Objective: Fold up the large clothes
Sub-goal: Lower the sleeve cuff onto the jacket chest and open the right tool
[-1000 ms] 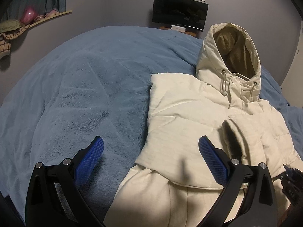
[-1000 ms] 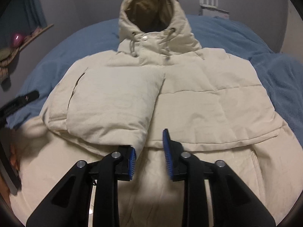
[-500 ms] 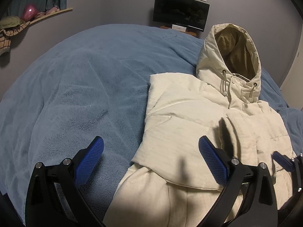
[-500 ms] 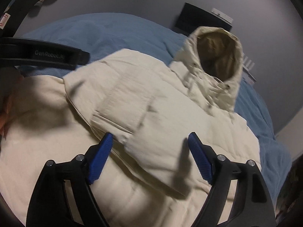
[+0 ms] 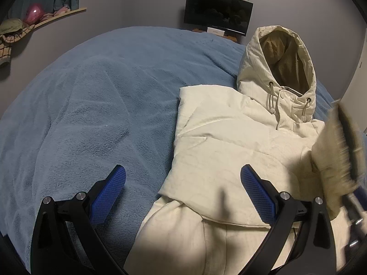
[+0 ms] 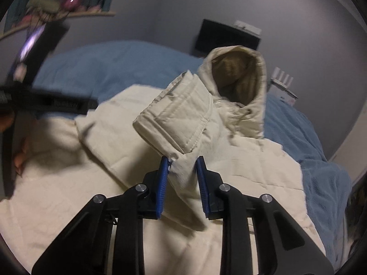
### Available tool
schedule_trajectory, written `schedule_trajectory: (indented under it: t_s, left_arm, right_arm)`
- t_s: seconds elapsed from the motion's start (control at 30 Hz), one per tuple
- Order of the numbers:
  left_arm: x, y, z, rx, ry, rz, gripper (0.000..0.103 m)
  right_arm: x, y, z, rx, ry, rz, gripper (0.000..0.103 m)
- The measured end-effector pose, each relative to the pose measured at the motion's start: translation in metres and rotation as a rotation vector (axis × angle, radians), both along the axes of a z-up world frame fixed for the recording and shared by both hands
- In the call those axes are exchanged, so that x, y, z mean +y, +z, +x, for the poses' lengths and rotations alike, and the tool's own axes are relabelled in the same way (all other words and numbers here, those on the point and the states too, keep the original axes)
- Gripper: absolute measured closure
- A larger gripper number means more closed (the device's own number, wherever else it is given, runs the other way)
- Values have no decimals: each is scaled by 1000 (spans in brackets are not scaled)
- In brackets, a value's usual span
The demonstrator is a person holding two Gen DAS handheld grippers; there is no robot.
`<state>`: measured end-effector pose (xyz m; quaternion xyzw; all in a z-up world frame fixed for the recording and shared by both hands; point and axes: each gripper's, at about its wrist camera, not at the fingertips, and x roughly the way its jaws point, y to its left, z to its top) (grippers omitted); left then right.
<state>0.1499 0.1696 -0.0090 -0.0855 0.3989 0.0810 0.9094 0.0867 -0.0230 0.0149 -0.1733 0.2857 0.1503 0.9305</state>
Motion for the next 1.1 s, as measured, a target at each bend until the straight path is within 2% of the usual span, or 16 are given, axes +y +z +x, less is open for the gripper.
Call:
schedule_trajectory:
  t_s: [0.1,0.27,0.5,0.73,0.77,0.83,0.9,1.1]
  left_arm:
    - [0,0,0,1,-1,2,7]
    - [-1,0,0,3,-3,8,7]
    - [-5,-1,0,6,-12,32,7]
    - [-7,-2,1,12,-14,47,7]
    - [-7,-2,1,12,-14,48,7]
    - [-7,-2,1,13,-14,49,7]
    - [-7,-2,1,13,-14,48,7]
    - [-9,-3,1,15,-17,55,7]
  right_arm:
    - [-28,19,-1,-9,-61,72,80]
    - [-83,29,7,58,-164,183,80]
    - [-147,9,19,179,-306,276,80]
    - [-186,-16,24,317,-397,411,80]
    - [-189,-17,24,327,-403,422,78]
    - [-196,-21,25,345,-428,443,59]
    - [-201,-20,24,334,-456,437,49]
    - [-213,-22,32,330,-474,462,46]
